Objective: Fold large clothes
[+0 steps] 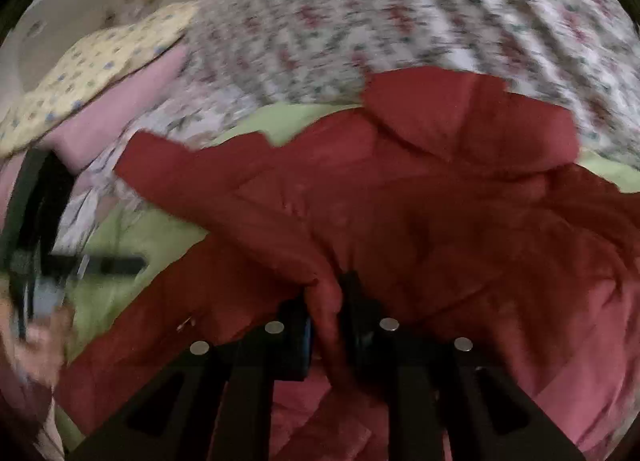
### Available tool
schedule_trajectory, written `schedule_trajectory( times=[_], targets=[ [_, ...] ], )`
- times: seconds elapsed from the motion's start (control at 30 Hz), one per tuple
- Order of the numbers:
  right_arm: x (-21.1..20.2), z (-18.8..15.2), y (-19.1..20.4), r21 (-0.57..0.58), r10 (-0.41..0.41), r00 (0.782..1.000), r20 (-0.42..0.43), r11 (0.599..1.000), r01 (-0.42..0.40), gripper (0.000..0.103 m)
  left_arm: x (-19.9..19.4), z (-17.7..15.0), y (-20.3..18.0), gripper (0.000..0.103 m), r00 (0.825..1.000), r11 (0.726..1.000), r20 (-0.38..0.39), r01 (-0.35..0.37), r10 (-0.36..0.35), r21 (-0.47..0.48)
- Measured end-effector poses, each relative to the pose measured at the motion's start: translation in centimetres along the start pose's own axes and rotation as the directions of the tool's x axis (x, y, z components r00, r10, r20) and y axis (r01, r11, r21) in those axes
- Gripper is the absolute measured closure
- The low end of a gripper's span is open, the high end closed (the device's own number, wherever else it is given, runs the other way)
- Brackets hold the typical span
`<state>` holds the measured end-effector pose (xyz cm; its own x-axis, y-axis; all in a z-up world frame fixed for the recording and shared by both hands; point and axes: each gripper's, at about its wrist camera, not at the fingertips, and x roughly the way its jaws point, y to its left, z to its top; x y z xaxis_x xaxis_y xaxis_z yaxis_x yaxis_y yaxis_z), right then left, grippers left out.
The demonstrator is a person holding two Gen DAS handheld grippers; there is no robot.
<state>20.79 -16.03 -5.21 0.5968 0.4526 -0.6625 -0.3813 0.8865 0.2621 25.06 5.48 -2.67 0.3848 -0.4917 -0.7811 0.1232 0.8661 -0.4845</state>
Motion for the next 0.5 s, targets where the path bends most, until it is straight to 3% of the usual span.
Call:
schedule_trajectory(
  times=[0.1,0.2,0.3,0.37,0.4,0.47,0.5],
  targets=[
    [1.0,-0.1,0.6,-0.024,-0.012,1.000,-0.020,1.000,0.011,0.085,2.7,2.2,0.4,0.000,0.999,0.999,-0.045,0.024,-0.026,-0.035],
    [1.4,-0.4,0.4,-0.020,-0.009,0.999,-0.030,1.000,0.009,0.085,5.5,3.8,0.8,0.031,0.994,0.997,-0.094,0.041,-0.047,-0.064],
    [1.7,-0.5,0.4,-0.015,-0.012,0.999,-0.036,1.000,0.011,0.085,6.9,4.7,0.5,0.041,0.994,0.998,-0.101,0.042,-0.046,-0.047],
    [1.8,-0.5,0.4,-0.009,-0.013,0.999,-0.044,1.000,0.012,0.083,7.1,4.9,0.0,0.084,0.991,0.996,-0.102,0.080,-0.083,-0.031],
    [1.9,-0.5,0.3,0.000,-0.012,0.998,-0.055,1.000,0.012,0.083,7.0,5.0,-0.1,0.086,0.991,0.996,-0.097,0.087,-0.090,-0.034],
    [1.6,-0.6,0.0,0.039,0.003,0.997,-0.083,0.999,0.000,0.059,6.3,5.3,-0.4,0.092,0.996,0.998,-0.063,0.057,-0.057,-0.007],
    [1.1,-0.8,-0.1,0.051,0.013,0.997,-0.083,0.999,-0.009,0.053,5.8,5.4,-0.8,0.093,0.999,0.999,-0.031,0.020,-0.020,0.026]
  ],
)
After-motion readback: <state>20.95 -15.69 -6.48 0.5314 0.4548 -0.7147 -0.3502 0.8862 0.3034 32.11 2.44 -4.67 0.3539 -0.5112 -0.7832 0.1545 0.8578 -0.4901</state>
